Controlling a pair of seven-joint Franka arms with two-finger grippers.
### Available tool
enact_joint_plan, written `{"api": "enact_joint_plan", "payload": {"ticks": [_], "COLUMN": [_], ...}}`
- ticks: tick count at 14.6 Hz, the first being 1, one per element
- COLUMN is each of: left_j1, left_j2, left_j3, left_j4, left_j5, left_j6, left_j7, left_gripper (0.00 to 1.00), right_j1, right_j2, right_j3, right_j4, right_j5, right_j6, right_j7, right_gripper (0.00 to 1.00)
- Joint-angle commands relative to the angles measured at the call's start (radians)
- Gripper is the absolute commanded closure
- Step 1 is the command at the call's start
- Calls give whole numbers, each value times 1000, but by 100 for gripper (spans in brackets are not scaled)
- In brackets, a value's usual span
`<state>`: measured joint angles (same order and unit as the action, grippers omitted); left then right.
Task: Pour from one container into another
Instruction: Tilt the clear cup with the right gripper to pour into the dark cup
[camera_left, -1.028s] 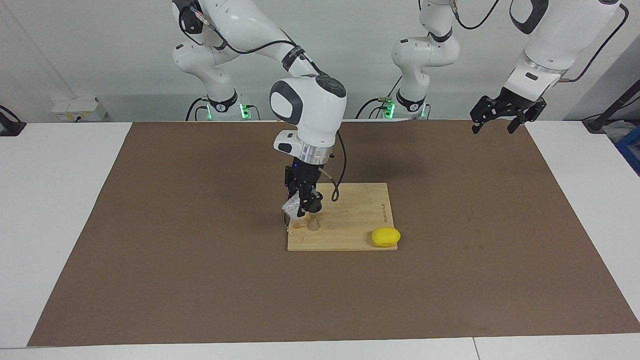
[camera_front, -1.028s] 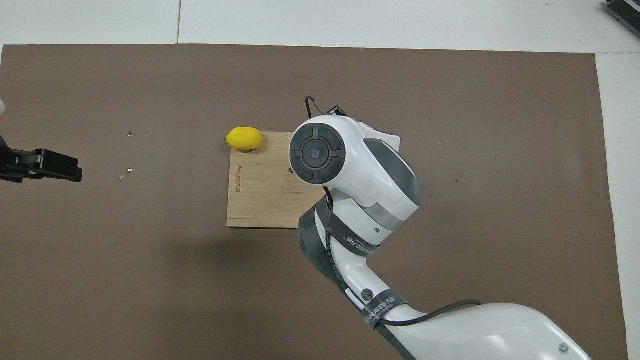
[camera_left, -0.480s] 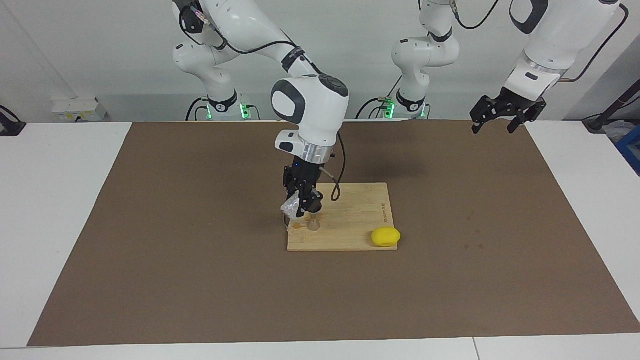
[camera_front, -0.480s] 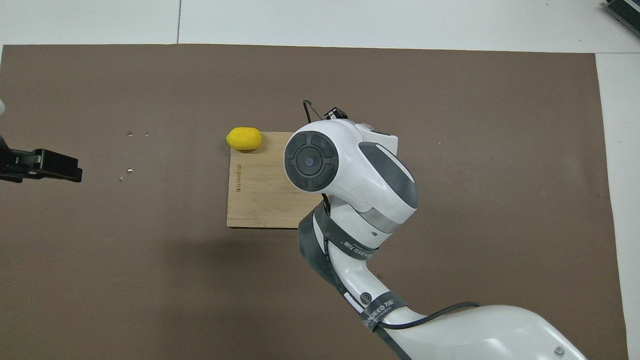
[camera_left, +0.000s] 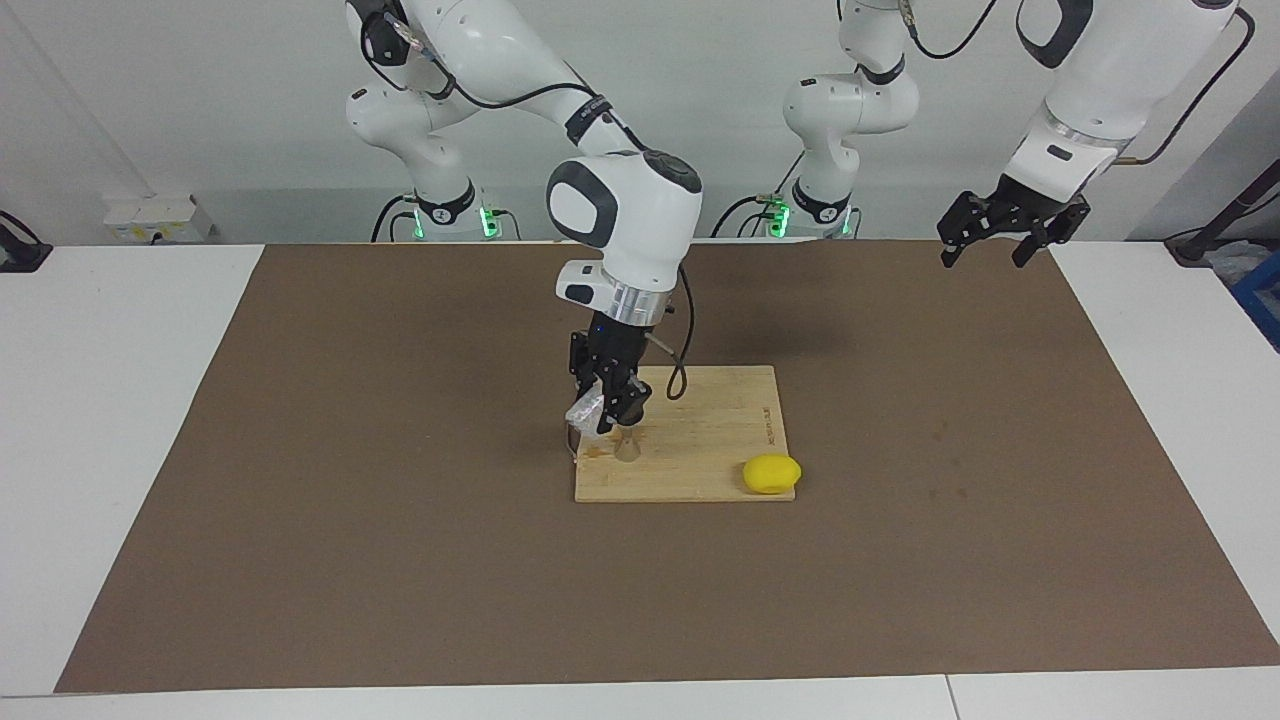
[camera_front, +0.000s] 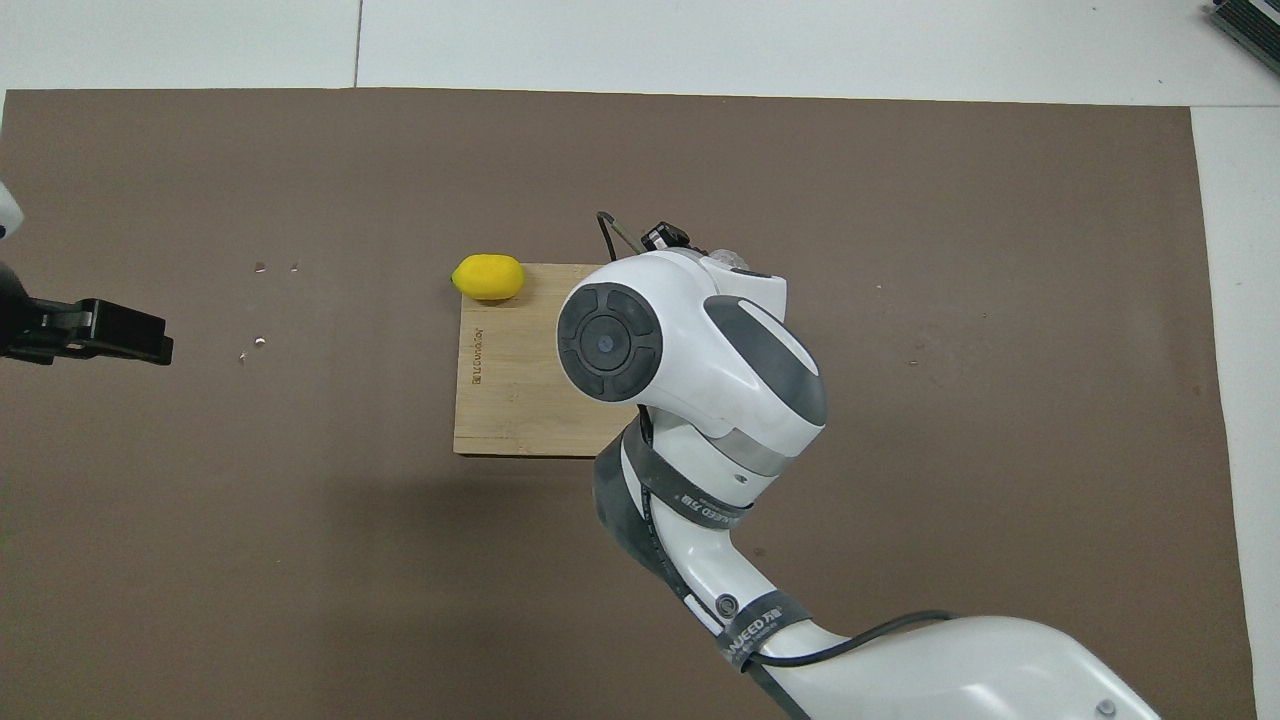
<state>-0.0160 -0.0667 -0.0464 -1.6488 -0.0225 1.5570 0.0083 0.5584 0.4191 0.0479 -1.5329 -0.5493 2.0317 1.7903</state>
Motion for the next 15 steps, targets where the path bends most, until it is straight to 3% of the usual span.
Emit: {"api": "enact_joint_plan", "payload": {"ticks": [1, 15], "left_j1": [19, 16], "left_j2": [-21, -21], "left_j3": [-10, -10], "left_j4": [-17, -17], "left_j5": [19, 18], "left_j6": [6, -9], "left_j7": [2, 2], "left_gripper": [0, 0], "right_j1": [3, 15], "right_j2": [-40, -46], "right_j3": [4, 4], "right_j4": [-59, -66], "right_j5": [-32, -66], "right_j6": [36, 30], "right_j7": [-15, -20], "right_gripper": [100, 100]}}
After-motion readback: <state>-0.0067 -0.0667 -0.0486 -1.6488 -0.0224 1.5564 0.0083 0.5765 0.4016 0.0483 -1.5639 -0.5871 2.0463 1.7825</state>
